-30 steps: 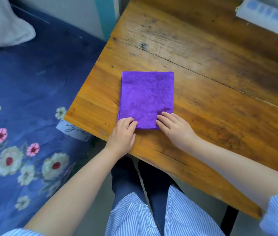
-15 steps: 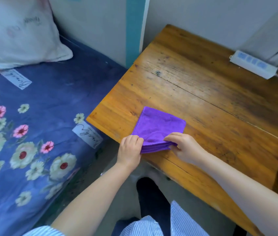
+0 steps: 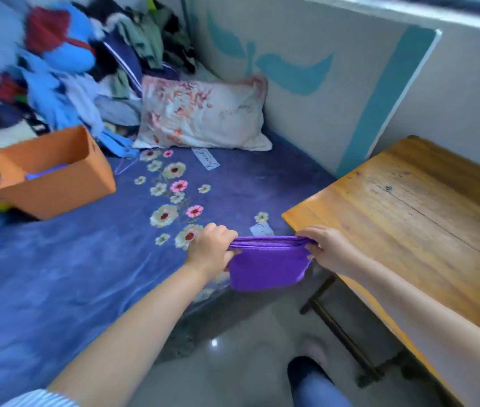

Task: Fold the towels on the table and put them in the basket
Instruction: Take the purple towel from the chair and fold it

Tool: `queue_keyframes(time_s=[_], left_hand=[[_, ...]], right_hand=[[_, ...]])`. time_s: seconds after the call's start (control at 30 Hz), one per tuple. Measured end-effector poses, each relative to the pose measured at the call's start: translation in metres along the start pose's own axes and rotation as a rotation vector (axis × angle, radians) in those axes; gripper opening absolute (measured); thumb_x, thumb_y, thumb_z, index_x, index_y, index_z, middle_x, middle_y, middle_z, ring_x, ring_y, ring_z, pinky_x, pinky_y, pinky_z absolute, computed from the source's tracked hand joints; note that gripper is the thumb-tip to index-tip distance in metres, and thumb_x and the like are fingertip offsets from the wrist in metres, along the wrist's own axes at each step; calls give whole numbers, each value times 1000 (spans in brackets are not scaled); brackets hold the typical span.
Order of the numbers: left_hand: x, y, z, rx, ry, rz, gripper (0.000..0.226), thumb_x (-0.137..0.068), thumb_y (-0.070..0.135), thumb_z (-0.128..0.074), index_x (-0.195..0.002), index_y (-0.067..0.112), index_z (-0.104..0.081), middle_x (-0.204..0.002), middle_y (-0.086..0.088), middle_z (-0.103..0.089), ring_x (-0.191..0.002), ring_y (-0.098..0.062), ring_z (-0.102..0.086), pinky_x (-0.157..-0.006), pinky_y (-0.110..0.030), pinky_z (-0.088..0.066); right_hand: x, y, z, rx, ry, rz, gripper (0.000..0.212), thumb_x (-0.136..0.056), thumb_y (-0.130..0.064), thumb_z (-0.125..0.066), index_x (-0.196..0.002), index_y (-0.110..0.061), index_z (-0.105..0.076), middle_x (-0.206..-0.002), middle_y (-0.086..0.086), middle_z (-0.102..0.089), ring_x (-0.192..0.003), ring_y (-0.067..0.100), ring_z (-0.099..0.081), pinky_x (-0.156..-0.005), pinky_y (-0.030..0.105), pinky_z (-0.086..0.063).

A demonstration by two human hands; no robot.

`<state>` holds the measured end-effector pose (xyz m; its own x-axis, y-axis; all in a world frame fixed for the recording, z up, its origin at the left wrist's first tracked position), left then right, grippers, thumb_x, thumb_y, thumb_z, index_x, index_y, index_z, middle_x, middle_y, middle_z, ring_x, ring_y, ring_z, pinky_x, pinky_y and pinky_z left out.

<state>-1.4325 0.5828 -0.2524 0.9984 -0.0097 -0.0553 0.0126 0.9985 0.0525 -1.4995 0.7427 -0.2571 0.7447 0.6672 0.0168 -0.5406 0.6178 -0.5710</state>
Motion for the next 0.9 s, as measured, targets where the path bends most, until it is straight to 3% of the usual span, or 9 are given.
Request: queue_keyframes(time_s=[0.07,0.13,0.3,0.47,0.6,0.9], left_hand=[[28,-47,22,65,-25,219,34,-86,33,-61,-113,13,-62,-108,-6,-61,-104,-26,-58,-78,-32,-49],[48,-82,40,144,-37,349,34,-93,30,-51,-123,13,-55,-120,-8,-54,-115,-27,-51,-87,-36,-45],[87,-163,100,231,153,531,23,-92,17,-53,-110,5,-60,-110,-14,-55,-106,-31,-53,-84,-35,-41],[91,-234,139,211,251,622,20,-91,13,-55,-105,1,-62,-107,-18,-56,-103,-33,-53,-84,-39,-43],[75,-299,166,163,295,680,22,-90,14,-56,-107,1,-62,-110,-17,-57,-105,-30,-53,-83,-32,-38],[42,-443,232,27,352,854,27,-89,14,-55,-114,5,-61,-115,-17,-55,-111,-32,-52,-89,-36,-39]], right_hand=[[-19,-44,-9,7,-20,61,34,-85,11,-44,-115,4,-59,-117,18,-60,-110,32,-54,-87,22,-35],[-38,-85,-10,3,-6,118,34,-84,12,-44,-114,5,-58,-117,19,-60,-111,32,-54,-88,22,-34],[-95,-184,-18,-9,-2,282,38,-73,15,-48,-105,3,-63,-106,22,-61,-103,33,-57,-76,21,-33],[-155,-256,-32,59,-16,388,38,-74,1,-63,-111,4,-56,-115,20,-54,-108,30,-51,-83,26,-33],[-232,-305,-44,103,2,399,33,-77,2,-56,-110,2,-52,-114,18,-51,-106,34,-50,-80,38,-44],[-379,-417,-48,221,3,549,31,-84,-7,-52,-115,-3,-49,-119,16,-53,-107,34,-52,-80,38,-44]])
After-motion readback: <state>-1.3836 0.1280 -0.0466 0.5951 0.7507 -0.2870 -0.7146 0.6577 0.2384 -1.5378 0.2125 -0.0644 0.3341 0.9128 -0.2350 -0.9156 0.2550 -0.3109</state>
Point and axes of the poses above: each hand's wrist, its own x-axis away from the middle knuckle, its own z-axis out of the back of the hand, y = z × x, the point moved 9 cm from there along -x, towards the middle knuckle
